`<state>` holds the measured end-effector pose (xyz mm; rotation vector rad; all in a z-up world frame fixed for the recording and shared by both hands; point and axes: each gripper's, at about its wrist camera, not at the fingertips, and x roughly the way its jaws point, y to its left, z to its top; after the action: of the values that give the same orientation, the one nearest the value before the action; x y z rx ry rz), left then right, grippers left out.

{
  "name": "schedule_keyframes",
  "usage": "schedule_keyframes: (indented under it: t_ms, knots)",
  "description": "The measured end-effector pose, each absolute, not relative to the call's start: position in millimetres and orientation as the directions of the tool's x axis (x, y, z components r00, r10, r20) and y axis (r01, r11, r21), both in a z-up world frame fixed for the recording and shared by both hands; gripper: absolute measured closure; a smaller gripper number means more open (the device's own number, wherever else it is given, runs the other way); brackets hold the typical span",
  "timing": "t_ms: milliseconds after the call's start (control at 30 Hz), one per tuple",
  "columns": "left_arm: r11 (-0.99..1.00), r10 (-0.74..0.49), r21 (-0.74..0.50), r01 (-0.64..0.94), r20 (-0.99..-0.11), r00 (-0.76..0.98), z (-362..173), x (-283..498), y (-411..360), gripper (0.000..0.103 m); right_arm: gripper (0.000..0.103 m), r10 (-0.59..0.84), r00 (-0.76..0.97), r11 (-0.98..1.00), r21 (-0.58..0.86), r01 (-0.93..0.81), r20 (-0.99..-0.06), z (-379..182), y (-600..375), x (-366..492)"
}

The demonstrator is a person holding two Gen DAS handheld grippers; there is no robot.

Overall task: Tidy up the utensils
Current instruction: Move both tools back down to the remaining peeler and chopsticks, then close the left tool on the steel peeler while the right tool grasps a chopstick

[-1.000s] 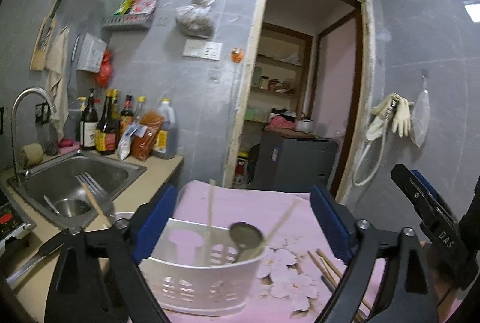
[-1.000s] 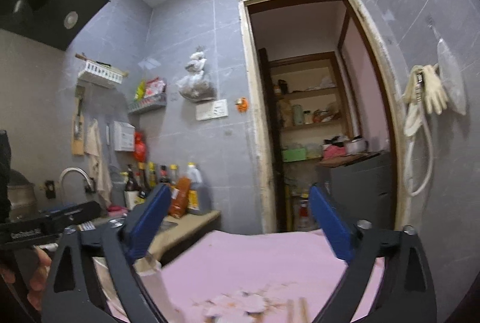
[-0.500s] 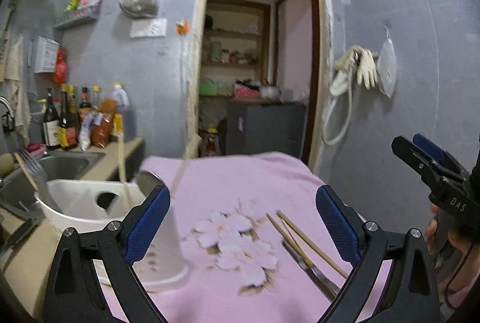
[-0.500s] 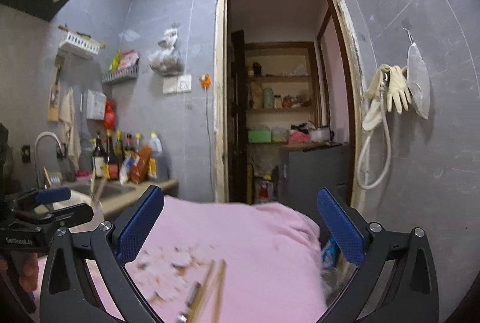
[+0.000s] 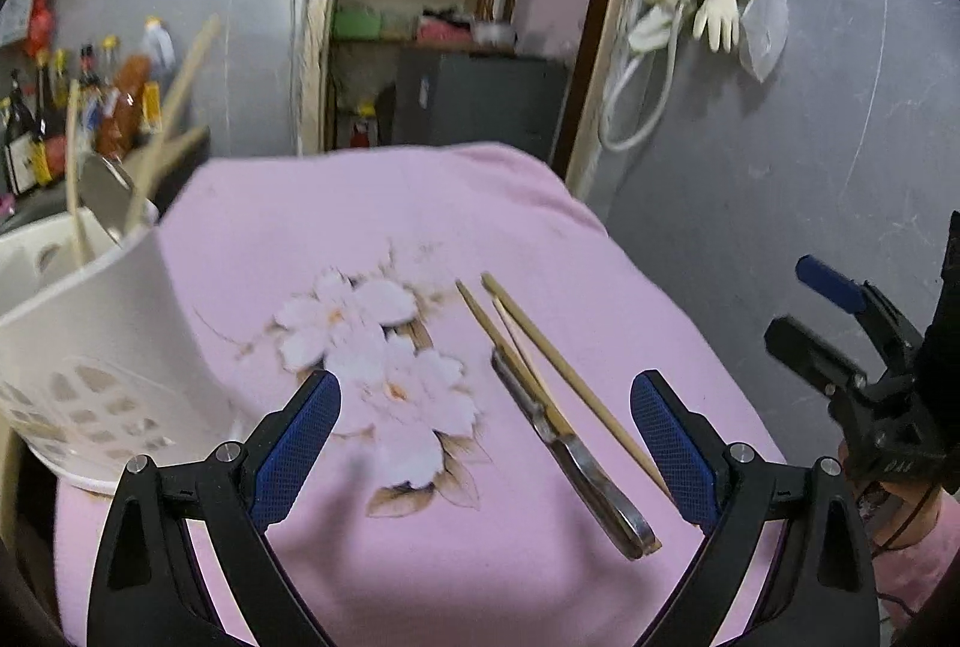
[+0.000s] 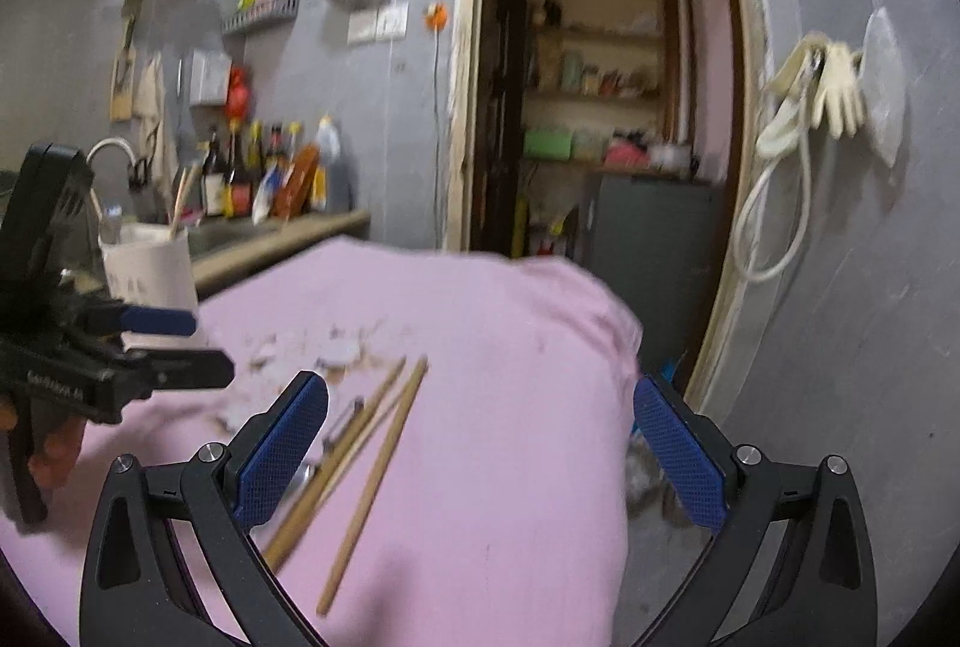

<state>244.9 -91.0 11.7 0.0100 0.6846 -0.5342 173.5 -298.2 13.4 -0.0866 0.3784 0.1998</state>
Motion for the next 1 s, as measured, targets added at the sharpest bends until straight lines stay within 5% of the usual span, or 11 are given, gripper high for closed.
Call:
schedule_keyframes:
  t_ms: [167, 333, 500, 1000]
  knots:
    - [0.849, -0.478, -0.19, 0.494, -0.675, 0.562, 0, 256, -100, 0.024, 0.019, 0.233, 0.837, 0.966, 0.022, -0.256, -0.496, -4, -306, 185]
    - [0.816, -0.523, -0.291, 0.5, -0.739, 0.424, -17, 269, -107, 0.051, 0.042, 0.295, 0.766, 0.947, 0.065, -0.316, -0.571, -17, -305, 191]
    - [0.802, -0.544, -0.349, 0.484, -0.762, 0.351, -27, 278, -112, 0.063, 0.062, 0.322, 0.726, 0.93, 0.059, -0.364, -0.607, -25, -296, 193]
    - [0.789, -0.564, -0.407, 0.46, -0.776, 0.282, -33, 289, -113, 0.084, 0.064, 0.34, 0.687, 0.912, 0.048, -0.407, -0.643, -29, -288, 198]
